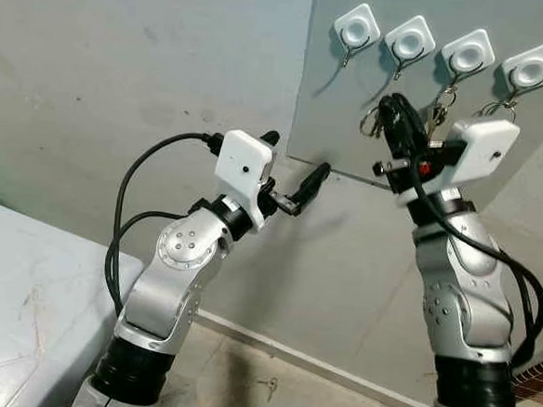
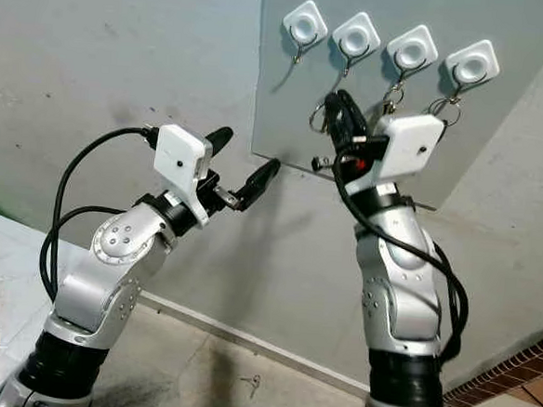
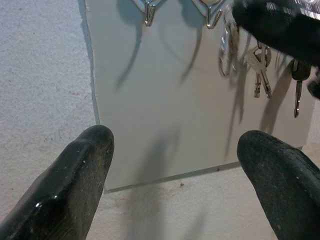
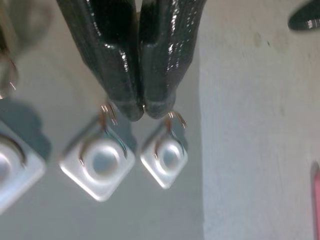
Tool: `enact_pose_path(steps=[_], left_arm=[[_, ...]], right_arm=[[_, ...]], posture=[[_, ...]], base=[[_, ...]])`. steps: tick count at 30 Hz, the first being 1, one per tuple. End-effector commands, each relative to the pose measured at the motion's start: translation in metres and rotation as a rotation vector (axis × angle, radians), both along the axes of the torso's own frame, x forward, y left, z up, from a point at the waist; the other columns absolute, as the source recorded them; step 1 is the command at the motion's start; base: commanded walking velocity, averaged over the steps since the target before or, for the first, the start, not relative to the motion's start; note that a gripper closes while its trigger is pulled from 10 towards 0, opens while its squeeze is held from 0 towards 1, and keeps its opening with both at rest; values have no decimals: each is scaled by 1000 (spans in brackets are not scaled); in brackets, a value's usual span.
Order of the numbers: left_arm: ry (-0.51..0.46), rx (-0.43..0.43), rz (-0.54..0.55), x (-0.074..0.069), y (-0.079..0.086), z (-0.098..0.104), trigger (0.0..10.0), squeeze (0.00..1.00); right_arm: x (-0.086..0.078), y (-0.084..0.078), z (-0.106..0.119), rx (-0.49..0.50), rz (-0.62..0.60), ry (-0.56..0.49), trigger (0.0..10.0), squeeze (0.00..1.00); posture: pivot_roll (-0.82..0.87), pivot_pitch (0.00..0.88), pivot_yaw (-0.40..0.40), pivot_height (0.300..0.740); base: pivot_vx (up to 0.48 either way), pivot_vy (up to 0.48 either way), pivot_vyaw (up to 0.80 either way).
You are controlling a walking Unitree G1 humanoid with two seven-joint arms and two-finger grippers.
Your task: Hang keys on a hook
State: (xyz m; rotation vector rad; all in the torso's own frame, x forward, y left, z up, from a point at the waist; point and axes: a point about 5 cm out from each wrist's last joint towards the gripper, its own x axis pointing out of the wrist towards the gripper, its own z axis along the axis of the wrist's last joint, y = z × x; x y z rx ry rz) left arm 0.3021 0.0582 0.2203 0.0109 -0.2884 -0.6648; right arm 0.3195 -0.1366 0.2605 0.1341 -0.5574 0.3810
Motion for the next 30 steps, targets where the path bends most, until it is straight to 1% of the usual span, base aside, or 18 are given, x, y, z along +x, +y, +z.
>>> enact_pose_path(steps=[1,5,13,19,21,30], left_arm=[[-10,7,-10,-1,-3,2,10000,0],[-7,2,-8,-1,-3,2,10000,0],[5,-7,2,-3,-2,0,10000,0],[12,-16,2,-3,-3,-1,10000,0],[13,-19,3,-4,-3,0,10000,0],[19,-26,1,-5,-3,-1,10000,0]], right_arm=[[3,-1,5,27,-22,-10,10000,0],[7,0,8,54,-44,-10,10000,0],[7,-1,10,105,-69,-7,10000,0],[4,-2,12,116,-65,-36,10000,0],[4,-3,13,115,-86,-47,10000,0],[7,-3,17,124,-81,-61,10000,0]], posture=[[40,37,-23,740],[43,39,-28,740],[45,42,-31,740],[44,40,-32,740],[43,39,-32,740],[46,33,-35,740]], base=[[0,0,0],[0,0,0],[0,0,0],[0,0,0],[0,0,0],[0,0,0]])
